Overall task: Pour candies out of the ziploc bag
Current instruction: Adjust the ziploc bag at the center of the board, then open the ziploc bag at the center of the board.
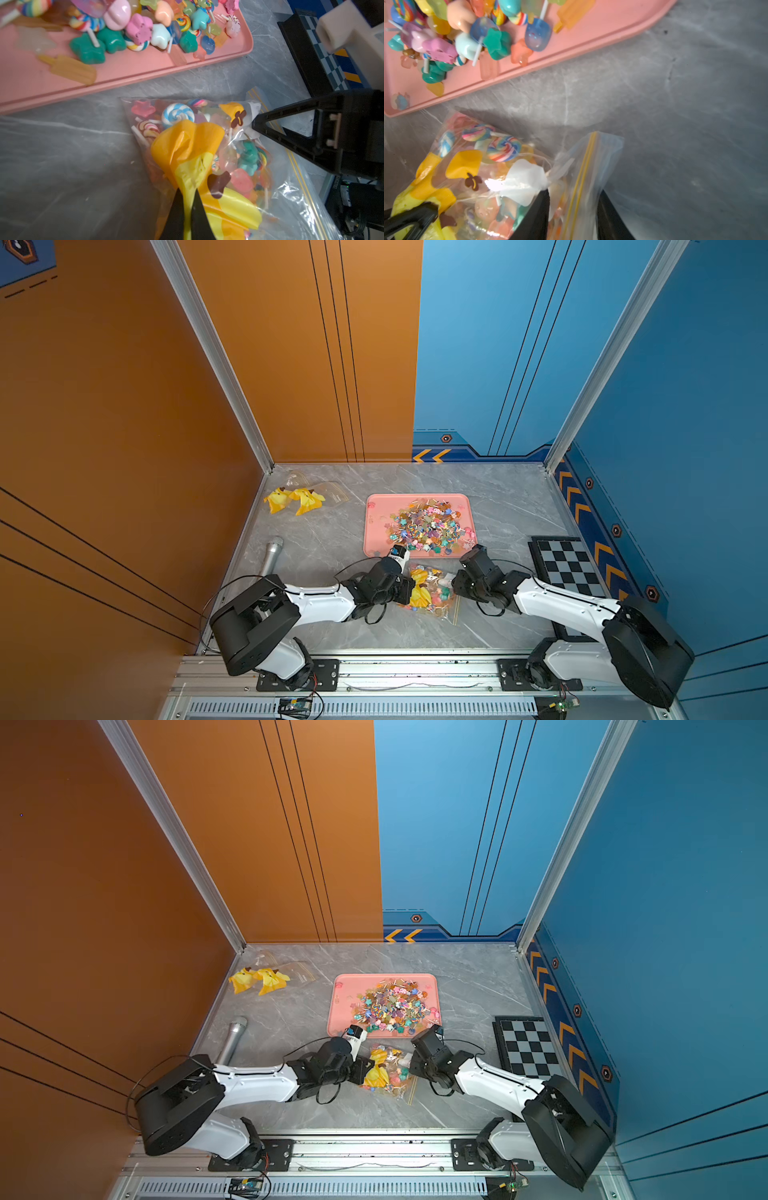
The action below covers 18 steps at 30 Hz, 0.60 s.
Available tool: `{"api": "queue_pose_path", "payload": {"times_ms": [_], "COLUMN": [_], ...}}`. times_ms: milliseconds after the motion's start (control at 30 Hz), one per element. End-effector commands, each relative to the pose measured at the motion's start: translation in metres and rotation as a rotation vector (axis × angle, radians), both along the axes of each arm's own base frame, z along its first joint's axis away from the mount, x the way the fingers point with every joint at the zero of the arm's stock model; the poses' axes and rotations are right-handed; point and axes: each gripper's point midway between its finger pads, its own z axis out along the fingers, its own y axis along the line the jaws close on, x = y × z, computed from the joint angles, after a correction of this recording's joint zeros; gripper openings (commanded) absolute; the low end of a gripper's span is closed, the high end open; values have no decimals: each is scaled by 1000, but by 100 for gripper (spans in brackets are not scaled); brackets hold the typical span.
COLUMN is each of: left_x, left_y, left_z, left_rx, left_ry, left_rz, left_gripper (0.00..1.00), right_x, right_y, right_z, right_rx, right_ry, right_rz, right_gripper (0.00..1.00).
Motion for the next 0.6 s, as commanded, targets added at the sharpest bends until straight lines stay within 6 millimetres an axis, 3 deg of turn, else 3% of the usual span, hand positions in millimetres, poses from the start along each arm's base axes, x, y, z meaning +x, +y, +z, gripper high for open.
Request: {"api": "queue_pose_path", "payload": {"times_ms": [0,133,267,433,567], "left_x": [-5,-6,-7,-9,-10], "left_y": [21,30,29,7,-14], "left_z": [-3,12,26,43,45], "left_rx": [92,124,151,178,166], "left_ry": [-2,-40,-78,-121,-115], "left_rz": [-14,-11,-19,-71,-99], "left_gripper": [10,26,33,37,38], "right_x": [10,12,10,6,1], "right_y": [13,4,-16,-38,-47], "right_z": [16,27,29,26,22], "right_rx": [25,14,3,11,6], "right_ry": [-41,-55,-65,-54,-45], "right_rz": [45,41,6,-42,-52], "right_gripper": [38,39,39,39,39]}}
